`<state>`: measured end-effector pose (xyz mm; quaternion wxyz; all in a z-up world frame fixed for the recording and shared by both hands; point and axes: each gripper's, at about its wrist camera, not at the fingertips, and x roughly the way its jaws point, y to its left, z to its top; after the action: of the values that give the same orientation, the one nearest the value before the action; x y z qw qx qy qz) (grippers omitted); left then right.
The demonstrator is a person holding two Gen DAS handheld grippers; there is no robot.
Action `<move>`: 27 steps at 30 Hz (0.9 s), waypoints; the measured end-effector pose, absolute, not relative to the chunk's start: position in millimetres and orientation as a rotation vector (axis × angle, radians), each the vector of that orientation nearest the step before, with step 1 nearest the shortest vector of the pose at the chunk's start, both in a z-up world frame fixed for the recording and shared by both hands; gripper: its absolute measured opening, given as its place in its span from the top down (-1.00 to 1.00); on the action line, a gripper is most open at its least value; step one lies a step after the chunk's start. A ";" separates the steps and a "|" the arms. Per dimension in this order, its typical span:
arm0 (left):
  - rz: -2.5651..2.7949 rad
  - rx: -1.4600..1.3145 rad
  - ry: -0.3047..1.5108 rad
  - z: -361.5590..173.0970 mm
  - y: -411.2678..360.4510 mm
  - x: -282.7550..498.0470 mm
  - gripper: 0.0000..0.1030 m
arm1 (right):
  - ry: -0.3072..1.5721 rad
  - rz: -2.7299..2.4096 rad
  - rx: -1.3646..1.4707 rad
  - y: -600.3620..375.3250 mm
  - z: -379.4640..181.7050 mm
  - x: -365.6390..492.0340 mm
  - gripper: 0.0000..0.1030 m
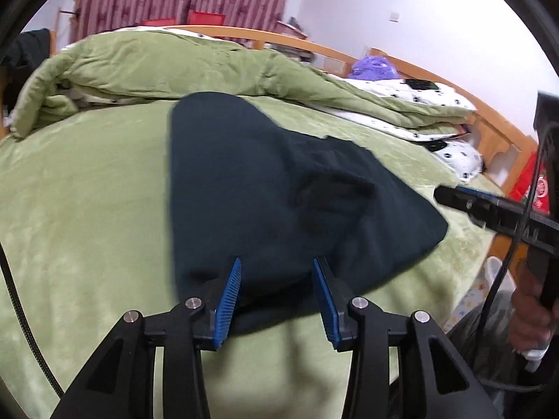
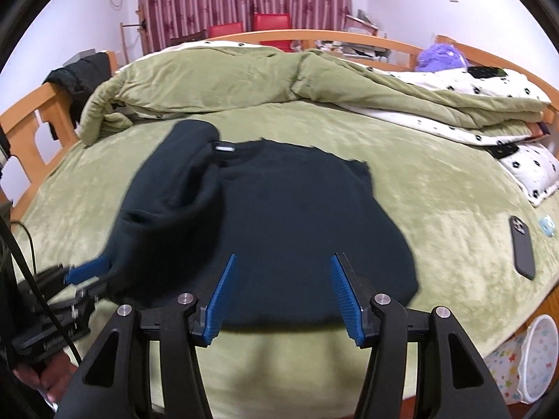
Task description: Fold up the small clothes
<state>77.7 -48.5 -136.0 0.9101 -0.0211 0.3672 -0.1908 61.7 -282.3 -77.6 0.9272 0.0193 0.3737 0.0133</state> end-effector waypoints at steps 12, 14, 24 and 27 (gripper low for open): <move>-0.081 -0.071 0.796 -161.7 56.9 77.2 -0.26 | 0.773 0.151 0.178 -242.6 -86.2 75.2 -0.41; -0.022 -0.096 0.806 -171.2 73.0 82.9 -0.26 | 0.781 0.177 0.224 -241.1 -94.0 74.5 -0.41; 0.070 -0.121 0.855 -200.8 86.9 111.1 -0.37 | 0.927 0.176 0.464 -237.9 -148.7 116.8 -0.45; 0.081 -0.085 0.832 -204.3 81.8 105.3 -0.45 | 0.938 0.157 0.511 -238.3 -156.8 133.9 -0.30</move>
<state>105.3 81.8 -204.3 0.9130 -0.0412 0.4039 0.0393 133.9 -238.3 -156.8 0.8577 0.2434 0.4467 0.0748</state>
